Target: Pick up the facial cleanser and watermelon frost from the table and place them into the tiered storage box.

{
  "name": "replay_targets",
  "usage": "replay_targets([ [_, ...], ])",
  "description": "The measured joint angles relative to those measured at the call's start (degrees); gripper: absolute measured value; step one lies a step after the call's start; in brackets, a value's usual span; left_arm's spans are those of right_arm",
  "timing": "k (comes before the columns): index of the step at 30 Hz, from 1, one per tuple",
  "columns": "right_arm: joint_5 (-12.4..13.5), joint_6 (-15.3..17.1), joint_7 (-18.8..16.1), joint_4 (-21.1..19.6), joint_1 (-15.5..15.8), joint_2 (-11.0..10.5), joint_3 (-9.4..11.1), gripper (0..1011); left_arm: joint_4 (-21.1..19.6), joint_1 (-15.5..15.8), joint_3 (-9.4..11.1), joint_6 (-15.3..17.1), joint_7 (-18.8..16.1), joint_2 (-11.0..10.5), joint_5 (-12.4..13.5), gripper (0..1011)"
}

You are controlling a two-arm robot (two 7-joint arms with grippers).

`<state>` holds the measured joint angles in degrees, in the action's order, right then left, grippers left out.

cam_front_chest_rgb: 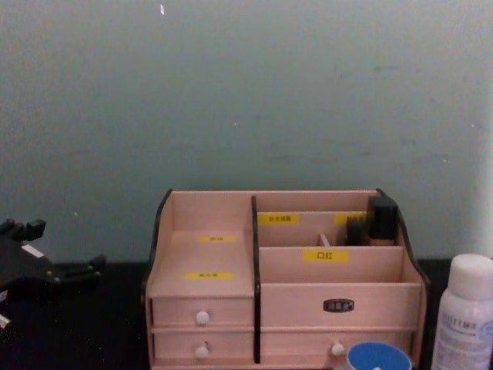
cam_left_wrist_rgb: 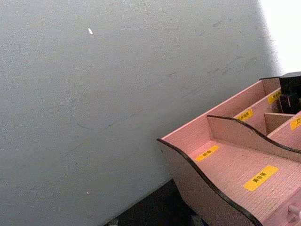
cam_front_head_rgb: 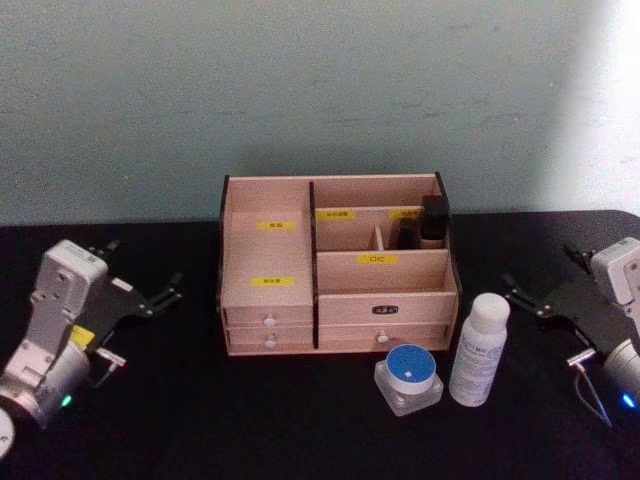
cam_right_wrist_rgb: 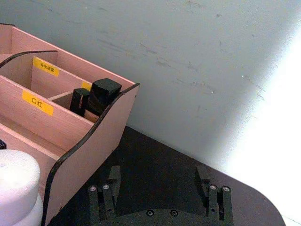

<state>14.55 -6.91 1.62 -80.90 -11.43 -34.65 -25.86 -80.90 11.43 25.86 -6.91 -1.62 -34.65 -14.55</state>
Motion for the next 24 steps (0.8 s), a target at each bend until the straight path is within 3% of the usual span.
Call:
replay_targets([
  [24,0.0,0.0,0.0,0.0,0.0,0.0,0.0,1002,0.0,0.0,0.0,0.0,0.0,0.0,0.0,1001],
])
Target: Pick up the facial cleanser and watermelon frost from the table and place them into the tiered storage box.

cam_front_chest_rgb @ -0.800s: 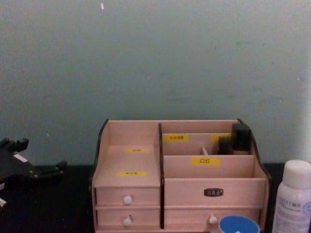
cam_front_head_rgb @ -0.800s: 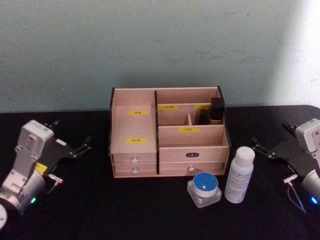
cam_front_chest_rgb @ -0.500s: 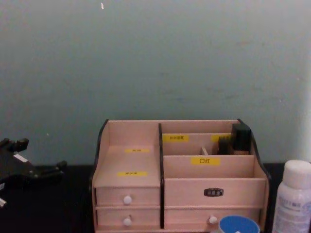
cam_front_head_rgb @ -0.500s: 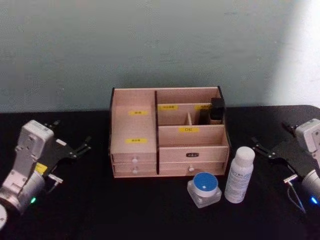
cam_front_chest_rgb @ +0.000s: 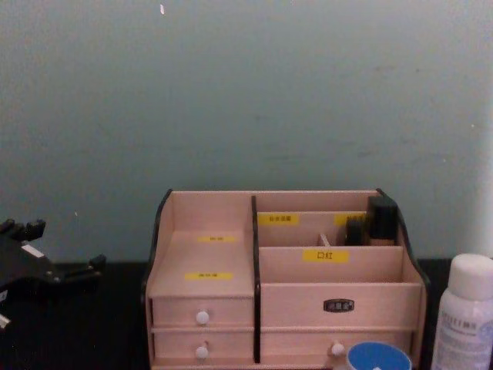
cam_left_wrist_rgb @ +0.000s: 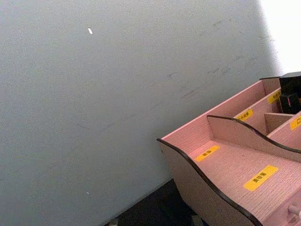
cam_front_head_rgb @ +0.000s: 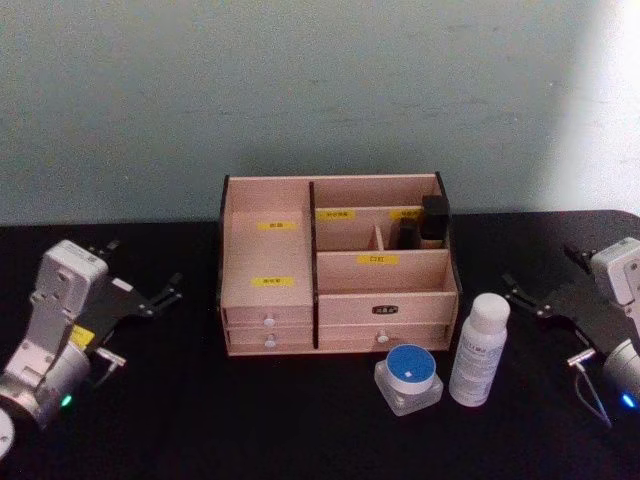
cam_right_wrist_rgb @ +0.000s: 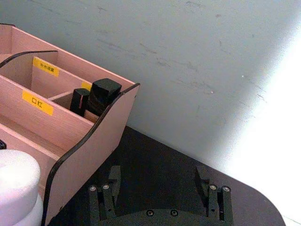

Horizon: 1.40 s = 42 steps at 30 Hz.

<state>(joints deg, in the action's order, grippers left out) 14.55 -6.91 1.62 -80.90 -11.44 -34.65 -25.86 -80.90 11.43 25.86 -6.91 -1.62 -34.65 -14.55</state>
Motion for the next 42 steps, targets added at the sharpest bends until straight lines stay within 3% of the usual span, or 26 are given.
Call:
replay_targets([
  [21,0.0,0.0,0.0,0.0,0.0,0.0,0.0,1002,0.0,0.0,0.0,0.0,0.0,0.0,0.0,1001],
  [32,1.2,1.7,-1.4,-3.3,3.0,-0.5,2.6,1002,0.0,0.0,0.0,0.0,0.0,0.0,0.0,1001],
  [42,6.5,7.0,-4.9,-11.3,9.8,-3.6,6.9,1002,0.0,0.0,0.0,0.0,0.0,0.0,0.0,1001],
])
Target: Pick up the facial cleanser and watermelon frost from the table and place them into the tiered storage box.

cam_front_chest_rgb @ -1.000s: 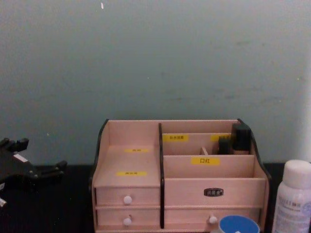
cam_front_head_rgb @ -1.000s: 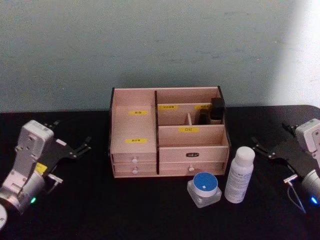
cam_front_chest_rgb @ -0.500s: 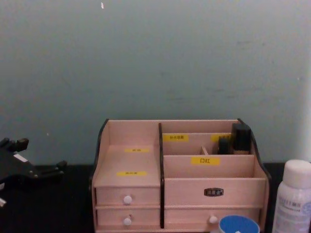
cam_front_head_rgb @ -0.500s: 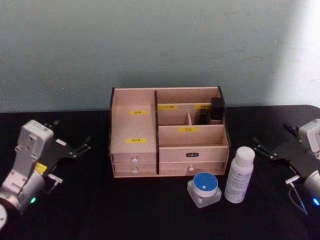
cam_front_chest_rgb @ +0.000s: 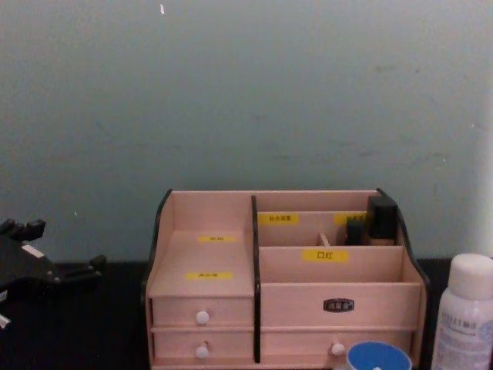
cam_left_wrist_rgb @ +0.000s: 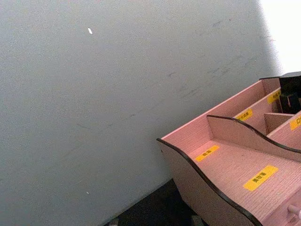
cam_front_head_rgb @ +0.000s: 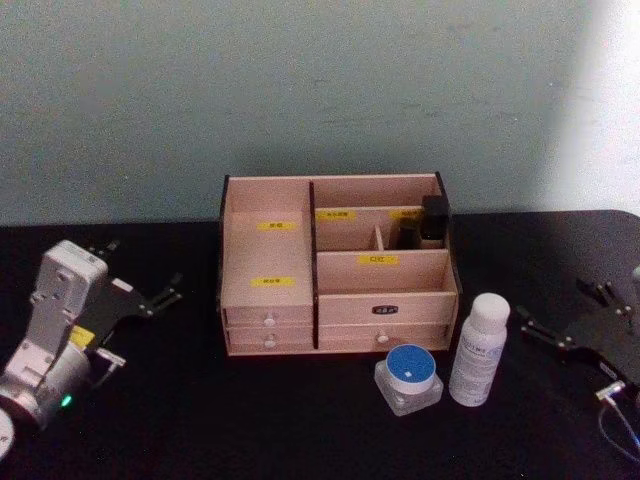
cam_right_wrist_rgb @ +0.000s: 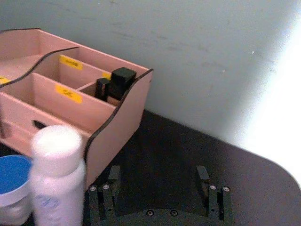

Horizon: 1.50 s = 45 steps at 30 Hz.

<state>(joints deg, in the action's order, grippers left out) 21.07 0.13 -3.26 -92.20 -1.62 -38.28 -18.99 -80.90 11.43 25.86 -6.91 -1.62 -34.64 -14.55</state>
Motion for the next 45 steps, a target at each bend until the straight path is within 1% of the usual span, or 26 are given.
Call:
replay_targets([
  [5,3.1,2.3,-2.9,-3.7,3.5,-2.0,2.4,1002,0.0,0.0,0.0,0.0,0.0,0.0,0.0,1001],
  [10,5.2,3.4,-5.7,-6.4,6.3,-3.7,4.3,1002,0.0,0.0,0.0,0.0,0.0,0.0,0.0,1001],
  [15,6.3,4.2,-7.9,-7.8,7.8,-4.8,5.5,1002,0.0,0.0,0.0,0.0,0.0,0.0,0.0,1002],
  [18,7.0,4.6,-9.8,-8.6,8.6,-5.5,6.2,1002,0.0,0.0,0.0,0.0,0.0,0.0,0.0,1001],
  [22,9.0,5.1,-13.0,-9.3,9.3,-5.8,7.2,1002,0.0,0.0,0.0,0.0,0.0,0.0,0.0,1001],
  [24,9.6,5.2,-14.0,-9.4,9.4,-5.8,7.5,1002,0.0,0.0,0.0,0.0,0.0,0.0,0.0,1001],
  [27,10.9,5.6,-16.6,-9.4,9.1,-5.4,7.7,1002,0.0,0.0,0.0,0.0,0.0,0.0,0.0,1001],
  [32,11.6,6.0,-19.2,-9.0,8.2,-4.6,7.6,1002,0.0,0.0,0.0,0.0,0.0,0.0,0.0,1001],
  [34,11.6,6.1,-20.2,-8.7,7.7,-4.2,7.4,1002,0.0,0.0,0.0,0.0,0.0,0.0,0.0,1001],
  [38,11.4,6.3,-21.0,-8.0,6.6,-3.5,6.8,1002,0.0,0.0,0.0,0.0,0.0,0.0,0.0,1001],
  [45,9.8,6.7,-21.4,-6.0,4.2,-1.9,5.3,1002,0.0,0.0,0.0,0.0,0.0,0.0,0.0,1001],
])
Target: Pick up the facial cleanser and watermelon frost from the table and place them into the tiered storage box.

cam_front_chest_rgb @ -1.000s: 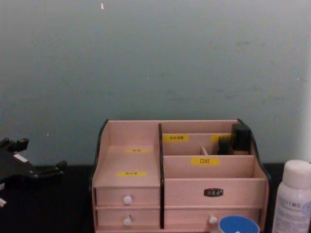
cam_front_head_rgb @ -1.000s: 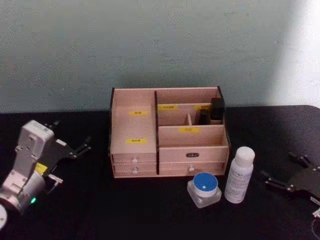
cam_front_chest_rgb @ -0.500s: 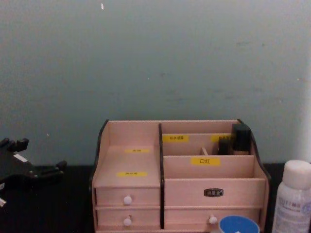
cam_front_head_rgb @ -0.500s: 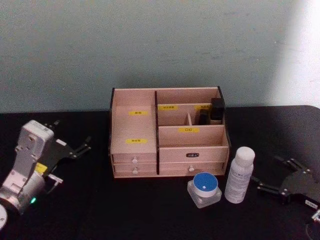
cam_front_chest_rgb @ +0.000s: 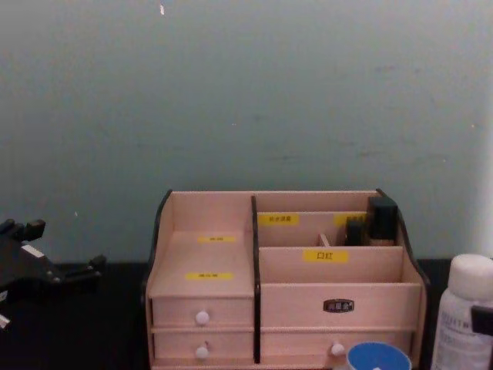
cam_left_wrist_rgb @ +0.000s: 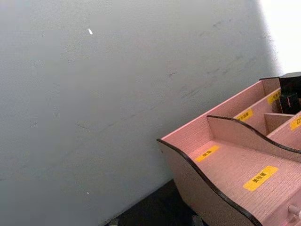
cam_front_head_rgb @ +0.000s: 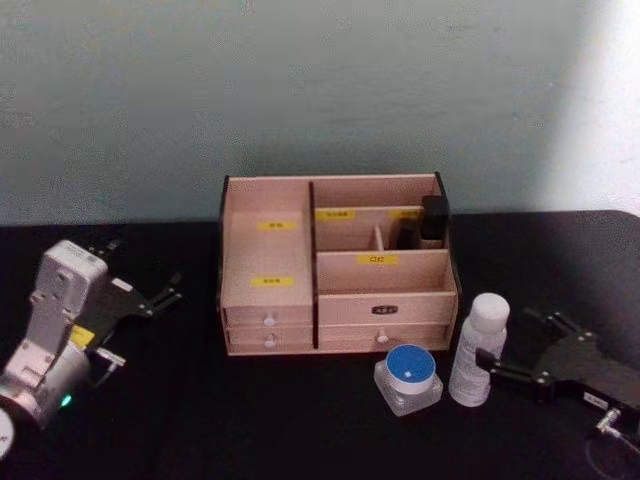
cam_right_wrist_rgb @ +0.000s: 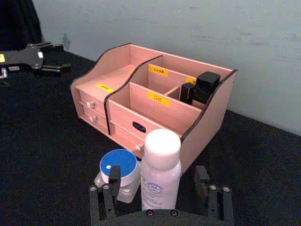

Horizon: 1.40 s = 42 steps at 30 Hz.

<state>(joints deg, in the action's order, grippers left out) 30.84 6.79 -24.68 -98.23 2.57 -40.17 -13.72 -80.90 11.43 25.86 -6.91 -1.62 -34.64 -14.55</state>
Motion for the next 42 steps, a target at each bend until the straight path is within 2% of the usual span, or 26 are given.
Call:
replay_targets([
  [9,-1.4,0.6,-0.7,3.0,-3.0,2.2,-2.1,1002,0.0,0.0,0.0,0.0,0.0,0.0,0.0,1001],
  [18,-2.2,1.0,-1.2,4.8,-4.7,3.2,-3.2,1002,0.0,0.0,0.0,0.0,0.0,0.0,0.0,1001],
  [42,-2.9,1.3,-1.2,6.1,-5.7,3.8,-3.8,985,0.0,0.0,0.0,0.0,0.0,0.0,0.0,1001],
])
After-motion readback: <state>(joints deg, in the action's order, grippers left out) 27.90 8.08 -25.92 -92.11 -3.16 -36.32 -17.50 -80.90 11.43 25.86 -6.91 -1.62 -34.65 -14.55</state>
